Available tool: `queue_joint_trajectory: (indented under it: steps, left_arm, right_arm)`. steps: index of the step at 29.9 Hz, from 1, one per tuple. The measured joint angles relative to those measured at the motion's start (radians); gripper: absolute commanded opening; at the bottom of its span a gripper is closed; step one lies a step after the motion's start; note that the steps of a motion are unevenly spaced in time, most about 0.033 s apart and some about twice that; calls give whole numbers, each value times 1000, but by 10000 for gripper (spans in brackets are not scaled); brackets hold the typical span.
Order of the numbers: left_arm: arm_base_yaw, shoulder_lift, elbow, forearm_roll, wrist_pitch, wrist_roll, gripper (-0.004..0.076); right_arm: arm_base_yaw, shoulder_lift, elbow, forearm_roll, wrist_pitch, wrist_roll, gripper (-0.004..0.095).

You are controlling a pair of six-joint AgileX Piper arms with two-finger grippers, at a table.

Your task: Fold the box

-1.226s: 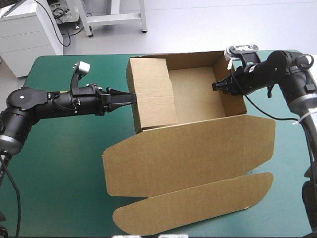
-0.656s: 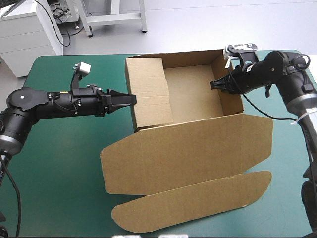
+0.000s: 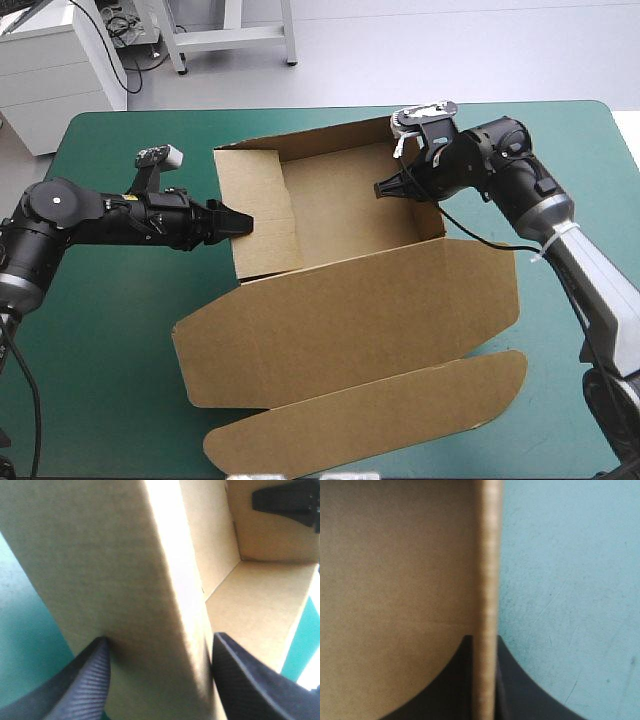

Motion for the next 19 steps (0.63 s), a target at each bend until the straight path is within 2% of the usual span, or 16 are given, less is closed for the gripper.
queue_joint_trajectory:
  steps: [10, 19]
  left_arm:
    - [2, -1, 0, 193, -24, -121, 419]
    - [2, -2, 0, 342, -3, -263, 241]
  right_arm:
    - [166, 6, 1, -158, 1, 171, -12]
    - [237, 8, 4, -189, 9, 224, -12]
